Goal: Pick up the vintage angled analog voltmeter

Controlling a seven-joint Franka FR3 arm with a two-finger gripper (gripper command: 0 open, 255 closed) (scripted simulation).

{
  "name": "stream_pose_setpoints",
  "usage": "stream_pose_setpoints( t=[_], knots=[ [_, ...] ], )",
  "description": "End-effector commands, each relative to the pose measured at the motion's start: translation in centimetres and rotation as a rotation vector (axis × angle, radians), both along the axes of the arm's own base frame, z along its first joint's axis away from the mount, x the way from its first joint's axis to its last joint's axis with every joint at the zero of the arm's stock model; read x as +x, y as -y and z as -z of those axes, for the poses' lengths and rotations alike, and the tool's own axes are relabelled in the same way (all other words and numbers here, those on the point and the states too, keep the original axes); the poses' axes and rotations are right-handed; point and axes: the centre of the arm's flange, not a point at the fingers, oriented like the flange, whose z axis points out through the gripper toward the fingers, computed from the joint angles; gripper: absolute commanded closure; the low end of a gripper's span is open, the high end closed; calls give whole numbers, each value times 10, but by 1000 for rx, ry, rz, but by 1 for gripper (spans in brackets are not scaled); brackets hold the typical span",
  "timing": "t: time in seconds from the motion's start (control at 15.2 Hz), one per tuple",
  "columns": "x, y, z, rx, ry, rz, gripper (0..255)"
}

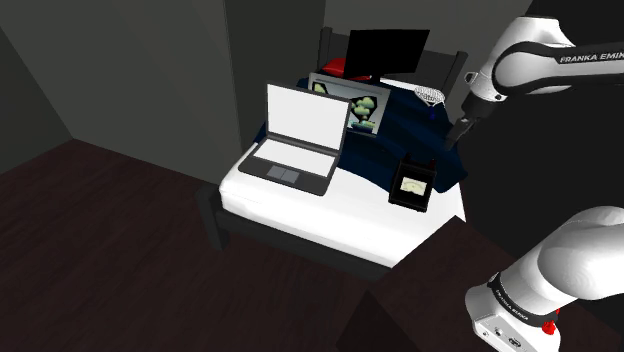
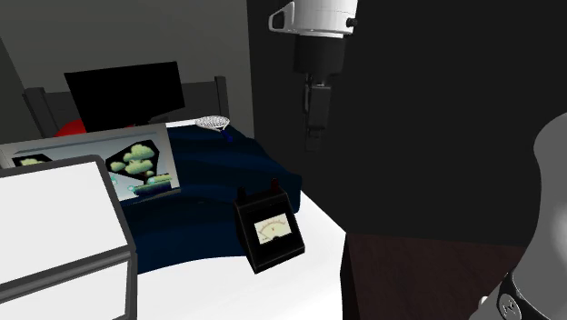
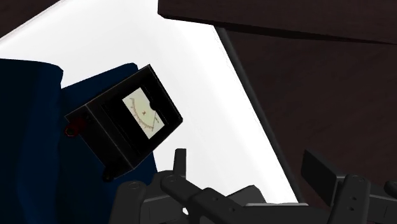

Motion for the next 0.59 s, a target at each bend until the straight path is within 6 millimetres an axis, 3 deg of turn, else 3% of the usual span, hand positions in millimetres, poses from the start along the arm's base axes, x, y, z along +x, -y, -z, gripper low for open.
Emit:
stream_pose_setpoints(
  t=[0.0,0.53],
  knots=[
    [5,20,17,3,-2,-11,0],
    [33,102,82,19,-13,-50,0]
  ],
)
